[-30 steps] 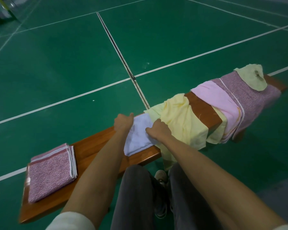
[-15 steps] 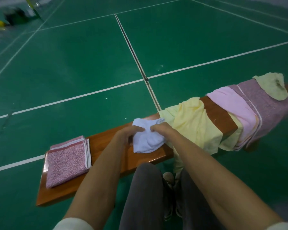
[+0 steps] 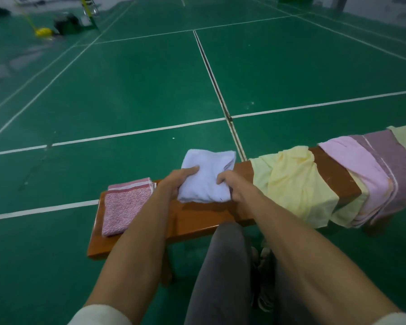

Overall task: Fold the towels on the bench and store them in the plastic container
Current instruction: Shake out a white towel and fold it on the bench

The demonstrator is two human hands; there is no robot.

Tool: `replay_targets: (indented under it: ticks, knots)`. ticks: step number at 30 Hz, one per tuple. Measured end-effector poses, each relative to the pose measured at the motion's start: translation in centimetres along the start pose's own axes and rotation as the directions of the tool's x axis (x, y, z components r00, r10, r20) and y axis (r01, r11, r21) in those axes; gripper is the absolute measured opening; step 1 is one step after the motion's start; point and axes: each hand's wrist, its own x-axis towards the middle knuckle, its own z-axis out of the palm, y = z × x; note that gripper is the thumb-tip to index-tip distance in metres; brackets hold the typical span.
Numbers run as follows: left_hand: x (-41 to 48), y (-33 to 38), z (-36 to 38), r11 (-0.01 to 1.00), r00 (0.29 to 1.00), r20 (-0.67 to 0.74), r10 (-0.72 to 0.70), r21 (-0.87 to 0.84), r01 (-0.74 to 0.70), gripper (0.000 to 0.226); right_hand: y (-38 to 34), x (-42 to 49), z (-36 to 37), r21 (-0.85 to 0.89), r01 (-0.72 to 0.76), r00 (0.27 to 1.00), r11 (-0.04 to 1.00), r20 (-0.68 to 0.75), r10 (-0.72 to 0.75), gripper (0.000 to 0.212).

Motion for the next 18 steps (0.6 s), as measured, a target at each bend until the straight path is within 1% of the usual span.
replay_targets:
  ticks: [1,3,4,5,6,8,9,11,13,14,16,18]
  knots:
    - [-0.4,-0.1,-1.3,1.0,1.0,0.003,-0.018,0.006,0.018,0.064,-0.3,-0.2,1.0,0.013,-0.02,0.999,1.0,0.037,0.019,0.018]
    - [-1.2,-0.4,-4.3,1.0,1.0,-0.006,-0.02,-0.008,0.02,0.064,-0.8,-0.1,3.1,0.051,-0.029,0.998,0.998,0.062,0.026,0.04]
    - [-1.3,-0.7,-5.8,1.0,1.0,-0.017,-0.009,-0.024,0.008,0.068,-1.0,0.2,4.1,0.039,-0.012,0.998,0.999,0.064,0.01,0.049]
    - [-1.5,-1.1,-7.1,1.0,0.999,-0.037,0.009,-0.026,-0.01,0.071,-1.1,0.2,5.2,-0.009,0.017,0.998,1.0,0.063,-0.016,0.05]
    - [-1.8,-1.4,-8.4,1.0,0.998,-0.058,0.02,-0.007,-0.02,0.072,-1.1,0.2,6.4,-0.085,0.04,0.997,0.996,0.067,-0.034,0.042]
    - [-2.4,-2.2,-10.5,0.996,0.991,-0.134,0.031,0.081,-0.02,0.072,-0.8,-0.4,9.0,-0.242,0.058,0.996,0.968,0.08,-0.039,0.017]
    - [-2.6,-2.7,-11.5,0.993,0.985,-0.171,0.035,0.12,-0.014,0.07,-0.6,-0.5,10.2,-0.295,0.085,0.995,0.952,0.08,-0.064,0.016]
    - [-2.9,-4.0,-13.3,0.99,0.972,-0.233,0.041,0.14,-0.008,0.068,-0.2,-0.3,12.9,-0.397,0.139,0.99,0.907,0.065,-0.123,0.019]
    - [-3.0,-5.3,-14.9,0.989,0.944,-0.323,0.065,0.15,-0.017,0.069,0.4,0.3,15.3,-0.491,0.188,0.981,0.851,0.061,-0.182,0.018]
    - [-3.1,-5.9,-15.6,0.985,0.926,-0.368,0.082,0.169,-0.02,0.068,0.6,0.7,16.3,-0.528,0.208,0.977,0.823,0.068,-0.204,0.021]
    - [-3.8,-6.6,-17.1,0.977,0.881,-0.453,0.14,0.207,-0.049,0.066,1.0,1.2,18.0,-0.553,0.239,0.968,0.798,0.069,-0.242,0.031]
    - [-3.4,-7.4,-18.9,0.968,0.848,-0.495,0.187,0.241,-0.072,0.073,1.3,1.6,19.5,-0.566,0.274,0.957,0.778,0.078,-0.281,0.038]
